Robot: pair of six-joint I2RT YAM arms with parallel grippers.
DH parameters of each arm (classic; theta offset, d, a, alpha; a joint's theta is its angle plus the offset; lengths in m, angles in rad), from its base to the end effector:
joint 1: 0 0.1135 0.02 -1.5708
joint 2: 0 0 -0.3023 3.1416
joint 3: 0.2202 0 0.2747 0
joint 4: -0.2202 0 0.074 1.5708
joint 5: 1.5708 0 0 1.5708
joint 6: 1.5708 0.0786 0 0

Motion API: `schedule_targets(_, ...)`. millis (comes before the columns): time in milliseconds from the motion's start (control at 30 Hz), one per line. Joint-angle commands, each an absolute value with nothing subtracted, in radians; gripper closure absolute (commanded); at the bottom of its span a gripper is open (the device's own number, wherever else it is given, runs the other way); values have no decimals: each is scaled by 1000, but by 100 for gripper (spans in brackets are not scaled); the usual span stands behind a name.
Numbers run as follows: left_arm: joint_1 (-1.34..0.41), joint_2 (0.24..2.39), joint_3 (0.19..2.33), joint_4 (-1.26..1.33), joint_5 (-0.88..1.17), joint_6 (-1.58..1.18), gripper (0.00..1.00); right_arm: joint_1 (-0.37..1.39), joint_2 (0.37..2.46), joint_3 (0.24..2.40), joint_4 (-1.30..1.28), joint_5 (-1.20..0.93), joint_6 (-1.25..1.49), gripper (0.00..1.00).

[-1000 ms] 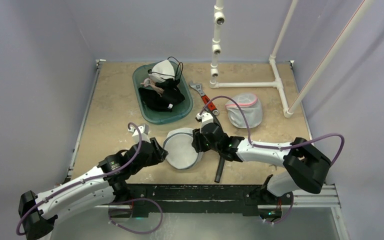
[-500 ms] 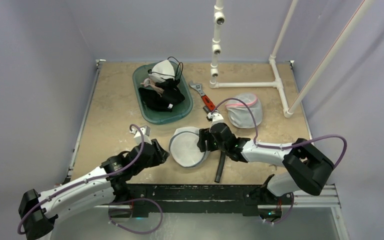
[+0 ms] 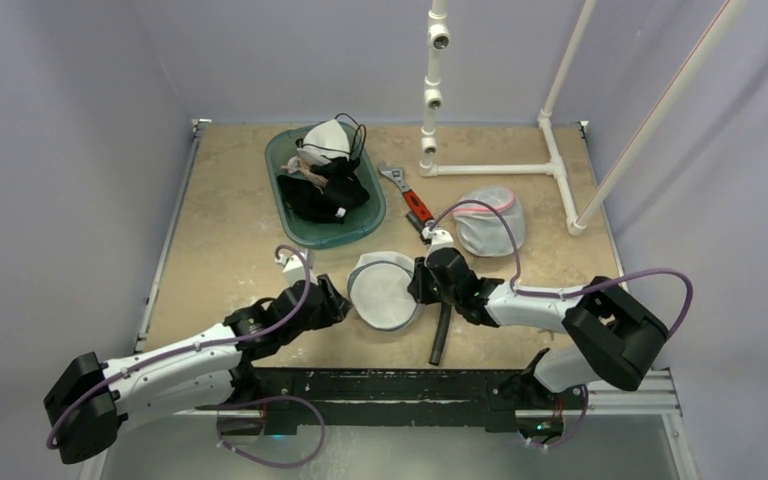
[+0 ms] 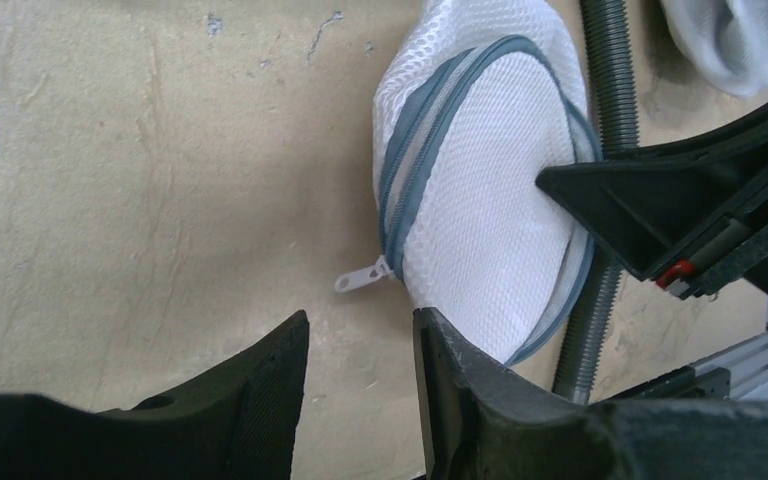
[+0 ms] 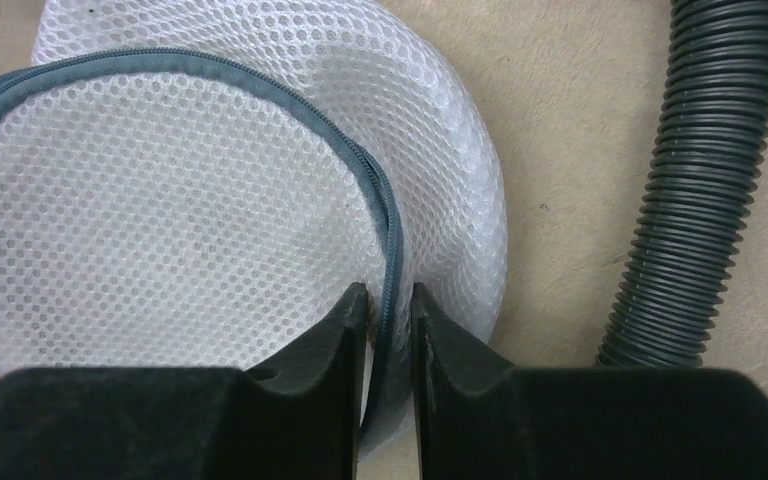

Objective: Unzip the laundry bag and remove the bra
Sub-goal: Adjust the laundry bag at the center of the board.

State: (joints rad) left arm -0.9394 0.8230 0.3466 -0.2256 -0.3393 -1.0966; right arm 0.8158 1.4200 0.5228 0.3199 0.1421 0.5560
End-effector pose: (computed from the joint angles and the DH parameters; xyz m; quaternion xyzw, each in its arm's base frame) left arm 0.1352 -0.1406 0.1699 -0.1410 0.8858 -0.2726 0.3482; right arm 0.2246 0.2224 0.1574 -0.0800 0.8739 0.2528 0.4074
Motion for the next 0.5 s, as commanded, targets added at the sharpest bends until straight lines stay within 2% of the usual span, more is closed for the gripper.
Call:
schedule_targets(0, -946, 859, 333, -50, -334, -1079, 56, 813, 1415, 497, 331, 151, 569, 81)
schedule_targets(267, -945, 904, 280, 111, -334, -1096, 48, 779, 1363, 444, 369, 96, 613, 95)
schedule_targets(467, -945, 844, 147, 290, -273, -1138, 46, 717, 1334, 398, 433, -31, 677, 98)
